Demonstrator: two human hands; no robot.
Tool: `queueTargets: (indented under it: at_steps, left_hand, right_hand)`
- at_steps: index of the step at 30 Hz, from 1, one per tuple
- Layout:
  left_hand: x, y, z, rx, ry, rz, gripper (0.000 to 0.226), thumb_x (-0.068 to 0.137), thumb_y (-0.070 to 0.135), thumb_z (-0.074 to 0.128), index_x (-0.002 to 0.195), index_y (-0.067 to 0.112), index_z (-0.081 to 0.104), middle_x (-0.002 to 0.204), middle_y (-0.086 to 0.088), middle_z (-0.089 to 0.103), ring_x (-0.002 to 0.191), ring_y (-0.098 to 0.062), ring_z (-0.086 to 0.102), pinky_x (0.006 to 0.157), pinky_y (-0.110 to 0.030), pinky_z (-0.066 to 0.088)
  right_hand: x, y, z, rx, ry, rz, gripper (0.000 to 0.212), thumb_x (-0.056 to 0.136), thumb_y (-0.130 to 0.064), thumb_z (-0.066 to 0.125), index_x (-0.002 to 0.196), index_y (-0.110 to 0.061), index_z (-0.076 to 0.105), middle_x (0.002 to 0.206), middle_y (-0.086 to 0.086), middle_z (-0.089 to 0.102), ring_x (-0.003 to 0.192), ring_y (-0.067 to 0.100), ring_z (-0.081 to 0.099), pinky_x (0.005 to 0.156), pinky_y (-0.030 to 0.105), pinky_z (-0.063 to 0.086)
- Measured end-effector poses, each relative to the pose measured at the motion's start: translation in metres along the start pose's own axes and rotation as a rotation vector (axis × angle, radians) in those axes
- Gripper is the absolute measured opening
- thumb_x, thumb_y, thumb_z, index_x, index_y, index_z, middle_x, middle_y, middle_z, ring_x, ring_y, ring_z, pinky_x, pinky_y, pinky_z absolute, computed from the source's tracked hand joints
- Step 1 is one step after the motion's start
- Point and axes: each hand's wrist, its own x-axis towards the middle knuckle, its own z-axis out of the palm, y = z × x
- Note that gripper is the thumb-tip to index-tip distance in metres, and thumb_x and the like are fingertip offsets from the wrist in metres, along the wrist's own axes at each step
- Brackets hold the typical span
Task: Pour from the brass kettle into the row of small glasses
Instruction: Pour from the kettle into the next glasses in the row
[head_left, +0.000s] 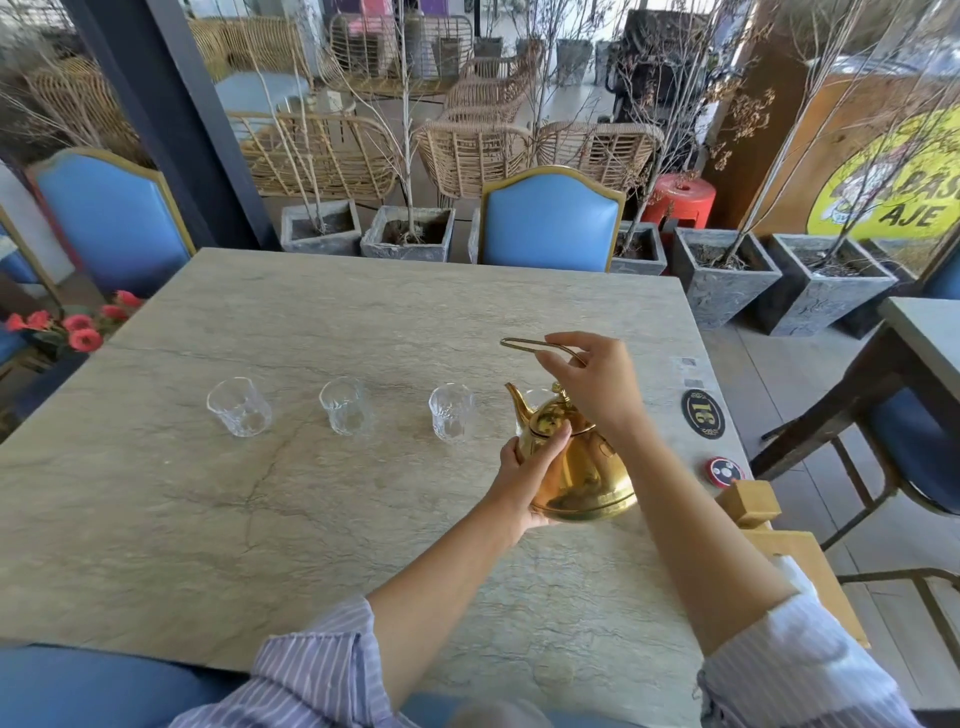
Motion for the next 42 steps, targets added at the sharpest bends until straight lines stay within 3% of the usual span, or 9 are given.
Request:
queueTargets:
  at_steps: [3, 6, 10, 16, 19, 23, 33, 37, 42]
  left_hand:
    - [-0.005, 0.005, -0.014, -0.025, 0.038, 0.004, 0.153, 0.033, 0.078, 0.092, 0.164, 0.034, 0.026, 0.161, -0.006, 0.046, 0.147, -0.036, 0.048, 0.114, -0.07, 0.045]
    - [-0.009, 0.01, -0.028, -0.04, 0.056, -0.003, 0.164, 0.019, 0.081, 0.094, 0.161, 0.034, 0.028, 0.16, -0.007, 0.047, 0.146, -0.037, 0.05, 0.112, -0.069, 0.047]
    - [0.008, 0.003, -0.049, -0.088, 0.08, -0.048, 0.146, 0.028, 0.079, 0.097, 0.155, 0.034, 0.039, 0.153, -0.008, 0.055, 0.14, -0.037, 0.057, 0.107, -0.071, 0.051]
    - [-0.011, 0.021, -0.061, -0.098, 0.002, -0.127, 0.109, 0.055, 0.07, 0.088, 0.146, 0.021, 0.054, 0.144, -0.018, 0.066, 0.133, -0.041, 0.063, 0.072, -0.053, 0.06]
    - [-0.011, 0.023, -0.067, -0.088, -0.024, -0.131, 0.108, 0.059, 0.073, 0.083, 0.148, 0.018, 0.055, 0.143, -0.02, 0.068, 0.133, -0.041, 0.064, 0.081, -0.054, 0.058]
    - [-0.002, 0.022, -0.073, -0.114, -0.032, -0.156, 0.103, 0.07, 0.074, 0.083, 0.151, 0.016, 0.056, 0.143, -0.021, 0.068, 0.132, -0.043, 0.064, 0.105, -0.061, 0.053]
    - [-0.009, 0.034, -0.079, -0.117, -0.098, -0.178, 0.094, 0.078, 0.075, 0.077, 0.149, 0.017, 0.058, 0.142, -0.021, 0.069, 0.131, -0.044, 0.065, 0.11, -0.064, 0.051]
    - [-0.014, 0.039, -0.078, -0.131, -0.118, -0.178, 0.094, 0.077, 0.076, 0.078, 0.149, 0.018, 0.06, 0.14, -0.02, 0.071, 0.13, -0.044, 0.067, 0.1, -0.062, 0.056]
    - [-0.022, 0.045, -0.072, -0.168, -0.141, -0.188, 0.088, 0.083, 0.073, 0.074, 0.147, 0.015, 0.06, 0.138, -0.021, 0.072, 0.129, -0.043, 0.067, 0.104, -0.062, 0.053]
  right_hand:
    - [0.0, -0.01, 0.013, -0.003, -0.036, -0.004, 0.031, 0.085, -0.03, 0.072, 0.112, -0.015, 0.075, 0.052, -0.003, 0.056, 0.05, 0.015, 0.051, 0.063, 0.032, 0.052]
    - [0.002, -0.02, 0.028, -0.036, -0.077, -0.035, 0.033, 0.087, -0.029, 0.07, 0.115, -0.014, 0.074, 0.059, -0.006, 0.06, 0.052, 0.008, 0.055, 0.062, 0.029, 0.051]
    - [0.008, -0.029, 0.051, -0.11, -0.123, -0.048, 0.035, 0.088, -0.031, 0.068, 0.118, -0.012, 0.072, 0.088, 0.005, 0.071, 0.065, 0.008, 0.06, 0.066, 0.026, 0.045]
    - [0.019, -0.042, 0.076, -0.248, -0.163, -0.04, 0.038, 0.089, -0.034, 0.066, 0.12, -0.013, 0.072, 0.12, 0.005, 0.073, 0.099, 0.022, 0.071, 0.077, 0.031, 0.055]
    - [0.023, -0.046, 0.082, -0.282, -0.172, -0.018, 0.038, 0.089, -0.033, 0.066, 0.12, -0.012, 0.071, 0.125, 0.006, 0.07, 0.102, 0.025, 0.07, 0.083, 0.033, 0.056]
    - [0.025, -0.056, 0.087, -0.327, -0.202, -0.004, 0.037, 0.091, -0.03, 0.064, 0.121, -0.009, 0.07, 0.124, 0.008, 0.07, 0.1, 0.028, 0.07, 0.085, 0.038, 0.058]
    - [0.038, -0.069, 0.099, -0.416, -0.23, 0.087, 0.028, 0.087, -0.029, 0.065, 0.097, -0.005, 0.077, 0.086, 0.012, 0.076, 0.074, 0.029, 0.07, 0.056, 0.028, 0.046]
    - [0.041, -0.075, 0.098, -0.441, -0.206, 0.08, 0.029, 0.085, -0.023, 0.064, 0.095, 0.002, 0.075, 0.071, 0.012, 0.071, 0.058, 0.023, 0.055, 0.051, 0.026, 0.038]
    - [0.045, -0.083, 0.096, -0.496, -0.225, 0.048, 0.03, 0.087, -0.027, 0.065, 0.101, -0.003, 0.075, 0.091, 0.011, 0.076, 0.081, 0.028, 0.072, 0.07, 0.037, 0.06]
